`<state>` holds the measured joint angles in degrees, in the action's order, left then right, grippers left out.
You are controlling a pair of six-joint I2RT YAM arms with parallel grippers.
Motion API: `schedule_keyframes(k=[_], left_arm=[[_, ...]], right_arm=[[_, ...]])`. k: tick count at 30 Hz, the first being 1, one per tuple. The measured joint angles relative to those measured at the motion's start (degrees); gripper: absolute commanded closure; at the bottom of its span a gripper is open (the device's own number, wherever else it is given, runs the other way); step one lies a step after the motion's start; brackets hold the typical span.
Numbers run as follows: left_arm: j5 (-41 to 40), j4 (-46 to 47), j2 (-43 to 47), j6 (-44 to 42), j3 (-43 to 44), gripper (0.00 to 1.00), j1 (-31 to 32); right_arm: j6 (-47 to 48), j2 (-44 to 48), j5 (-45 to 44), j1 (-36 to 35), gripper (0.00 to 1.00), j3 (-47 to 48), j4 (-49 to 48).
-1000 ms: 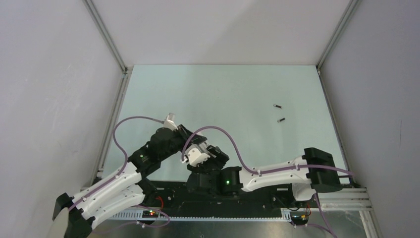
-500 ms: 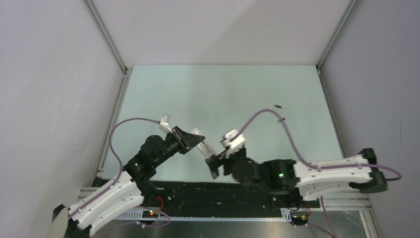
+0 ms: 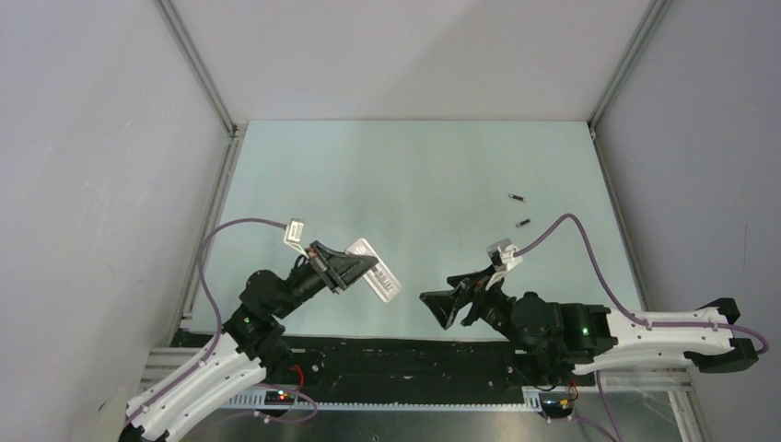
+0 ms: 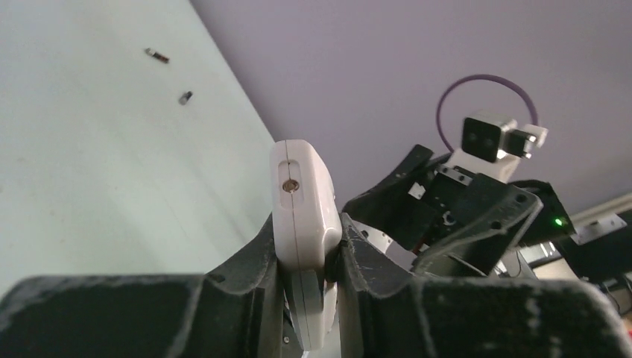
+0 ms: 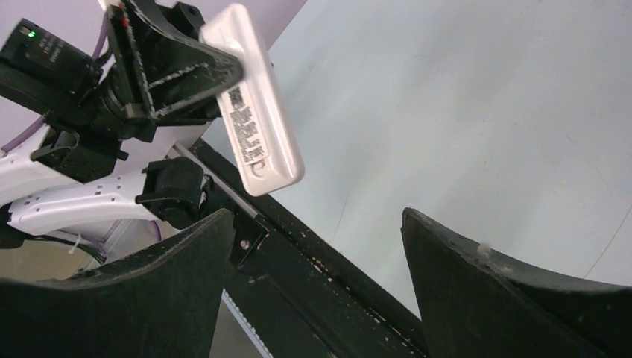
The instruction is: Load the batteries into the remote control
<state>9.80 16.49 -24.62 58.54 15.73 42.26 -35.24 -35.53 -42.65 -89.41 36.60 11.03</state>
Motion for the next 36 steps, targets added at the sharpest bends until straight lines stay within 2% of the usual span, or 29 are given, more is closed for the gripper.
schedule_keyframes(k=[7,13,19,24,30,36], left_arm=[[1.86,5.64,2.32,-2.14,-1.09,1.0,0.0],[-1.46,9.97,5.31,-2.01,-5.75,1.0,0.0],[-3.67,12.02,5.49,-1.53,-6.47,1.0,0.0],[-3.85,13.25,5.14,-0.04,-6.47,1.0,0.0],[-3.89,14.71,5.11,4.81,-6.47,1.0,0.0],[-5.03,16.17,5.14,10.12,-7.76,1.0,0.0]], right_arm=[[-0.76,-0.52,0.92,0.0,0.2,-0.17,-0.81],[-5.29,-2.78,0.26,-0.07,0.23,-0.61,-4.13],[-7.98,-5.51,0.33,-0.24,0.11,-3.21,-11.61],[-9.73,-8.07,1.07,0.96,0.1,-4.17,-16.92],[-11.21,-9.86,10.25,8.96,0.11,-10.23,-30.71],[-11.47,-13.51,18.4,12.87,0.12,-12.37,-40.44]])
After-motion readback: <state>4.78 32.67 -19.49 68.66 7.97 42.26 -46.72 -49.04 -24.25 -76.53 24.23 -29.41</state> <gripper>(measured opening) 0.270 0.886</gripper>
